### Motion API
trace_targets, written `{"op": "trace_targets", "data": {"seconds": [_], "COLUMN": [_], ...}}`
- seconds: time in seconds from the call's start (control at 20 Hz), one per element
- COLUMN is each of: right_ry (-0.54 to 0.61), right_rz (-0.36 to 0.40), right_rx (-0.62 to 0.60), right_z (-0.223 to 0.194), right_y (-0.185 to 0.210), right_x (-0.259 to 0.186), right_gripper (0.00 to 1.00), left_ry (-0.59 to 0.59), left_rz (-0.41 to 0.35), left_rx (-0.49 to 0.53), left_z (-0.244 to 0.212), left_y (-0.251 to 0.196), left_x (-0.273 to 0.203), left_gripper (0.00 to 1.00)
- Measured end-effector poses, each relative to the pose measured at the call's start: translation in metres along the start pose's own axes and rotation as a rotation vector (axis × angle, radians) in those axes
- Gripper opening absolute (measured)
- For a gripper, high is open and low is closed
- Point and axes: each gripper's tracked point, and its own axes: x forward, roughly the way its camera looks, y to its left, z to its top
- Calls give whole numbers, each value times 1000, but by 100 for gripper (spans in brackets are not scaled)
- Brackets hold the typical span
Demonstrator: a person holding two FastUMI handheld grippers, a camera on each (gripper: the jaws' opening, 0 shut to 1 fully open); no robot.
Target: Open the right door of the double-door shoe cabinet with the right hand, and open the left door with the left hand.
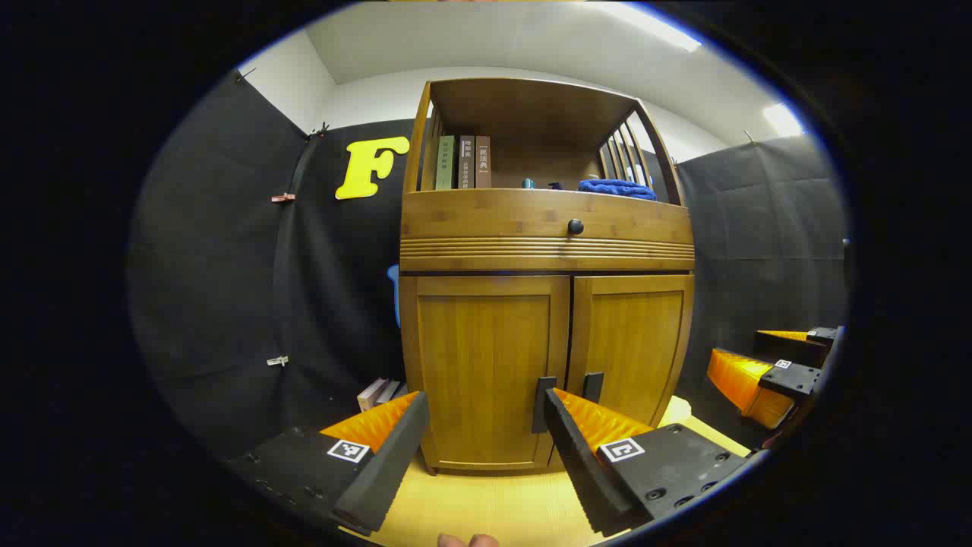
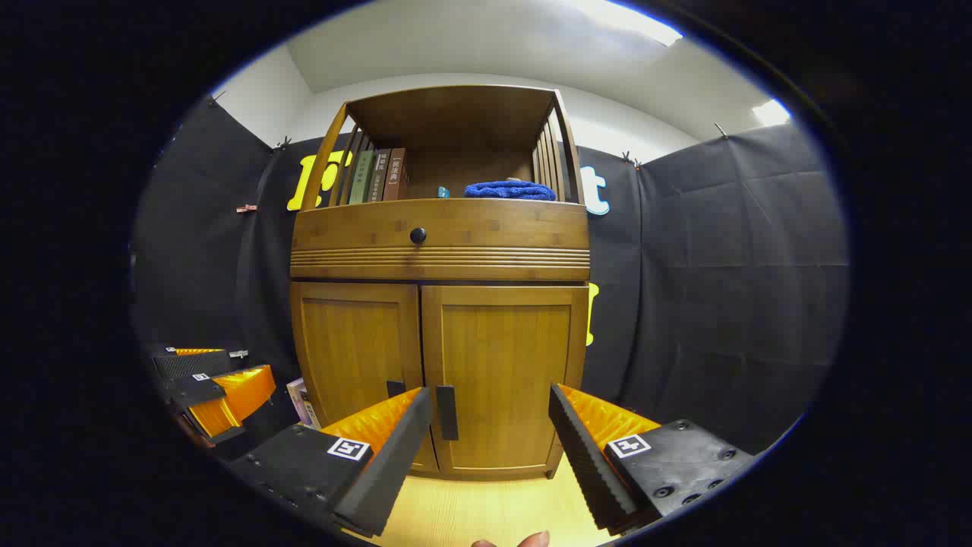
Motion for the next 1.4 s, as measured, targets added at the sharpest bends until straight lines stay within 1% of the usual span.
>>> {"op": "trace_targets", "data": {"seconds": [0.05, 0.1, 0.35, 0.4, 0.45, 0.5, 0.65, 0.7, 0.8, 0.85, 0.9, 0.95, 1.0, 1.05, 1.2, 1.25, 1.3, 1.35, 1.4], "right_ry": [0, -1, 4, 4, 5, 6, 8, 6, 3, 4, 5, 3, 2, 2, 6, 6, 8, 12, 16], "right_rz": [2, 2, 5, 5, 4, 2, -1, -4, -7, -9, -11, -13, -15, -14, -7, -4, -2, 0, 5], "right_rx": [0, -1, -5, -5, -6, -7, -8, -8, -8, -9, -9, -8, -9, -9, -11, -14, -16, -16, -11], "right_z": [1, 0, 0, 0, 0, -1, -1, -1, -1, -1, -1, 0, 0, 0, -1, -1, -2, -3, -5], "right_y": [1, 1, 6, 6, 7, 7, 7, 6, 7, 7, 6, 7, 7, 8, 12, 14, 15, 17, 20], "right_x": [0, -2, -3, -2, -3, -4, -5, -4, -5, -4, -4, -4, -3, -3, 1, 4, 6, 9, 12], "right_gripper": [98, 98, 98, 100, 100, 98, 98, 100, 100, 98, 100, 98, 100, 98, 98, 98, 100, 100, 98], "left_ry": [-1, -2, -3, -2, -1, 0, -3, -4, -4, -4, -4, -6, -7, -7, -9, -9, -8, -6, -6], "left_rz": [-1, -1, 1, 3, 3, 4, 4, 3, 2, 0, -1, -3, -3, -3, -4, -4, -5, -6, -3], "left_rx": [4, 8, 3, 5, 8, 9, 3, 3, 8, 9, 8, 8, 9, 11, 14, 13, 12, 12, 14], "left_z": [1, 1, 1, 1, 1, 1, 2, 2, 2, 2, 2, 4, 4, 5, 4, 5, 4, 3, 2], "left_y": [0, 1, 4, 5, 6, 6, 8, 7, 8, 8, 8, 7, 7, 8, 9, 10, 11, 12, 14], "left_x": [0, 0, 0, 1, 1, 1, 2, 1, 2, 3, 3, 3, 4, 5, 8, 9, 11, 12, 13], "left_gripper": [93, 94, 94, 94, 93, 94, 94, 93, 93, 93, 93, 94, 94, 94, 93, 94, 94, 94, 93]}}
